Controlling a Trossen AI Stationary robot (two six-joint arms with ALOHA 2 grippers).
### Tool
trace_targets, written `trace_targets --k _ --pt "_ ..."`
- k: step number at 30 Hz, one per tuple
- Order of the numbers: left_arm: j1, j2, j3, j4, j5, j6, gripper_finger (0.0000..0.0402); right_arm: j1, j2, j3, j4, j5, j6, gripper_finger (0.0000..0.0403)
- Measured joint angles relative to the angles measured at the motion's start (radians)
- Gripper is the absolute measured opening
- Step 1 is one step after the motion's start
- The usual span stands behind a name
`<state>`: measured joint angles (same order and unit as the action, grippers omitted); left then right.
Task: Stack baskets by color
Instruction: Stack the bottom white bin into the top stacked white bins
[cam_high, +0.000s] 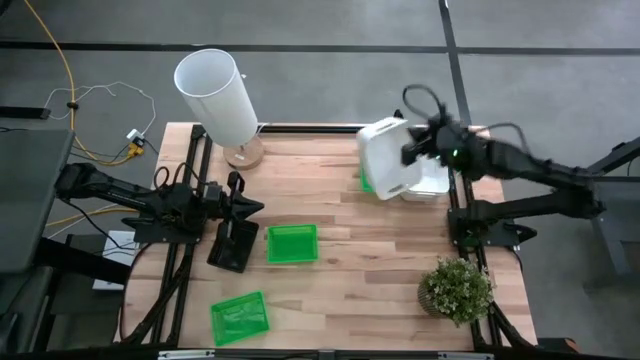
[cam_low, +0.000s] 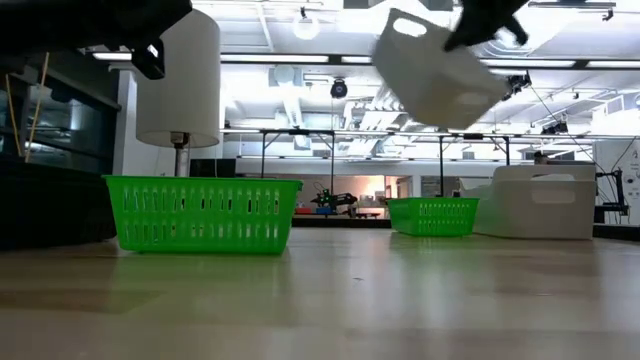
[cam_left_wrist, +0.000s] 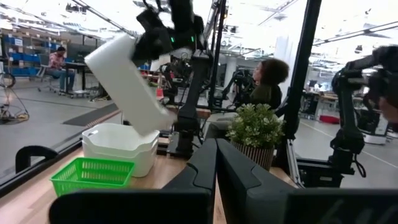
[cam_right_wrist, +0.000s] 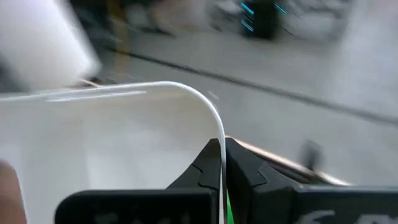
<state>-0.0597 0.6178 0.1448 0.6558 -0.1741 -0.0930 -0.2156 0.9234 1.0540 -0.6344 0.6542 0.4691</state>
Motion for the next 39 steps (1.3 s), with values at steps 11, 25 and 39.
trace_targets --k 11,25,39 --pt "0.0 0.0 0.0 -0.002 0.003 -0.005 0.0 -0.366 0.053 0.254 -0.572 -0.11 0.148 0.0" --pt "0.0 0.0 0.0 -0.004 0.013 -0.008 0.0 -0.727 0.151 0.137 -0.495 -0.474 -0.051 0.0" --pt "0.0 0.0 0.0 -0.008 0.035 -0.028 0.0 -0.725 0.163 0.105 -0.615 -0.375 0.051 0.0"
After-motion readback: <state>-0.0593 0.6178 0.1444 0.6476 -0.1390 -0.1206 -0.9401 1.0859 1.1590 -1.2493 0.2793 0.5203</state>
